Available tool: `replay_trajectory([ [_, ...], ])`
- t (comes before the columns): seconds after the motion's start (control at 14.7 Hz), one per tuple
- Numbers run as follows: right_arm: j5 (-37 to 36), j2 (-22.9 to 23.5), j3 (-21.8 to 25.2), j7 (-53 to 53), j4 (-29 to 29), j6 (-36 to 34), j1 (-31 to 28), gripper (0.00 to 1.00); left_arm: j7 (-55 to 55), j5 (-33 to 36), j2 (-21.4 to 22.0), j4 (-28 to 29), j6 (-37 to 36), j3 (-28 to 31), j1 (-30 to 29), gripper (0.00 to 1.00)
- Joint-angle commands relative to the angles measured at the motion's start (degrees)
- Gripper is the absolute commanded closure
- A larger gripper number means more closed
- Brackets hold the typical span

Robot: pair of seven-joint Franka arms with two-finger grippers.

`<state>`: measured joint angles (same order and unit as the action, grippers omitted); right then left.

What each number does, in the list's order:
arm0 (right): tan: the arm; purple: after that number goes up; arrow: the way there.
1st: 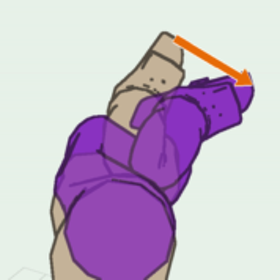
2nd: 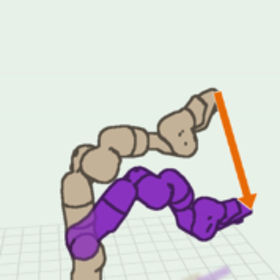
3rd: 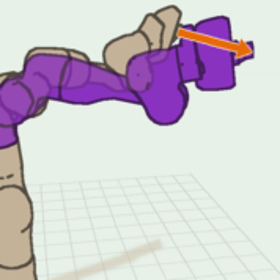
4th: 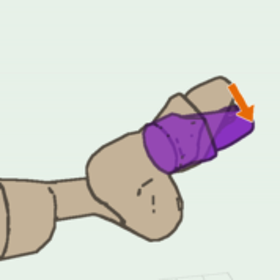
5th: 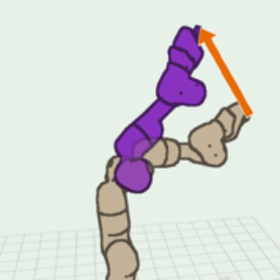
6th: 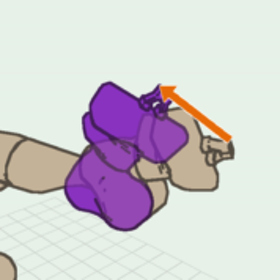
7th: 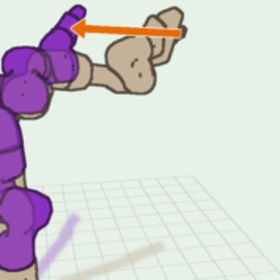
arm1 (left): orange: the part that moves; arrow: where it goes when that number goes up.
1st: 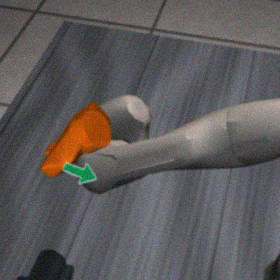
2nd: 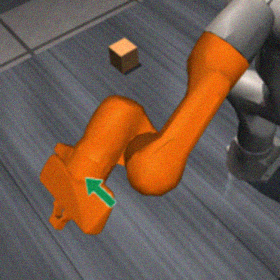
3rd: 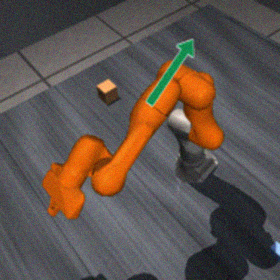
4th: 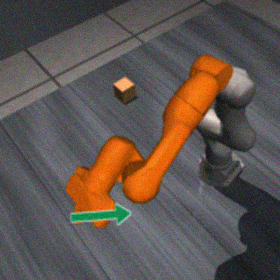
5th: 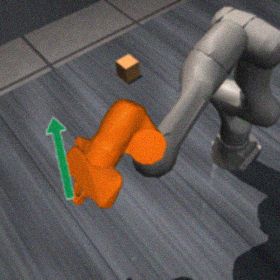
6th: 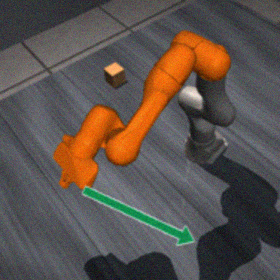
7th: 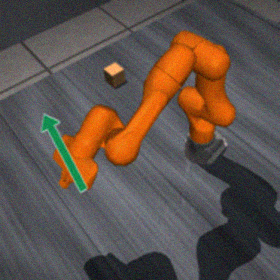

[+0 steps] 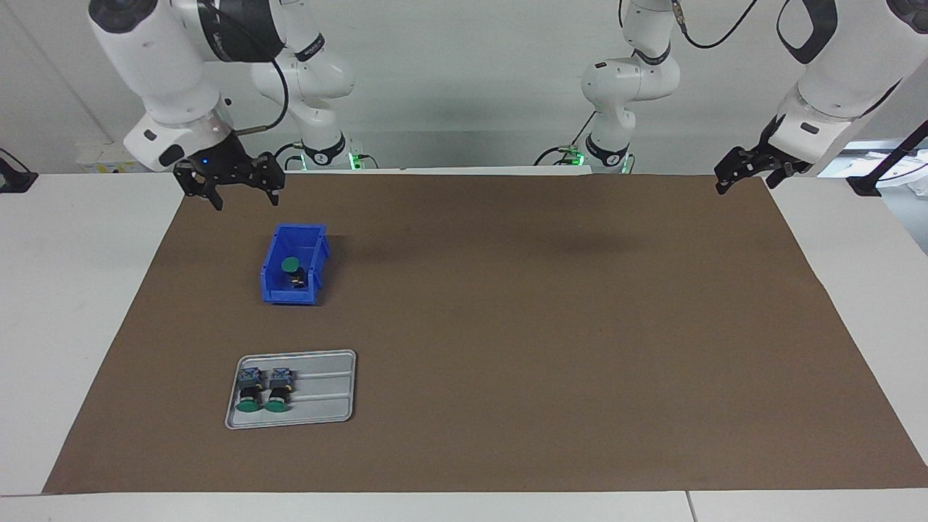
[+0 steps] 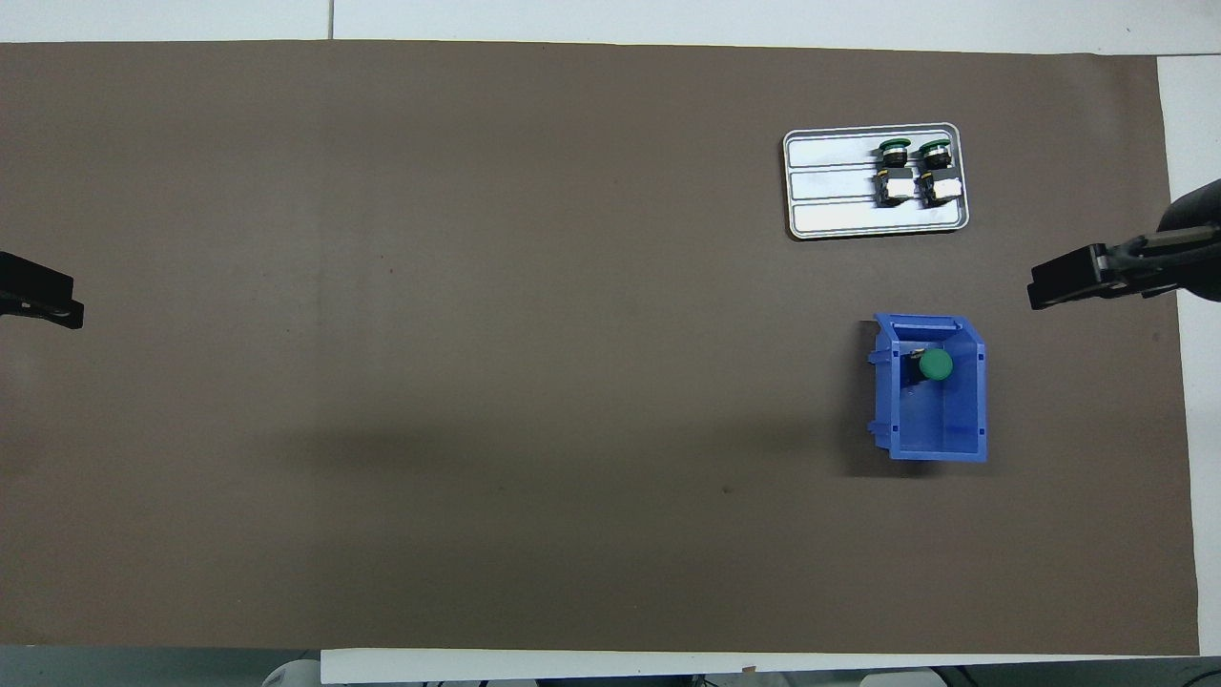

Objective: Place and press button with both arms

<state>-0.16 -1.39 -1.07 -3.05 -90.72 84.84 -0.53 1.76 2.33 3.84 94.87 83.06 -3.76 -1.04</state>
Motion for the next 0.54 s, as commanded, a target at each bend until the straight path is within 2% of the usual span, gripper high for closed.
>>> replay_trajectory([
  [0.0, 0.0, 3.4, -0.2, 0.1, 3.4, -2.1, -1.2, 0.01, 0.1, 0.4, 0.1, -0.1, 0.0, -0.3, -0.4, 0.00],
  [0.48, -1.2, 2.7, -0.2, 0.2, 2.9, -1.9, -0.7, 0.01, 0.1, 0.4, 0.1, -0.1, 0.0, -0.3, -0.4, 0.00],
])
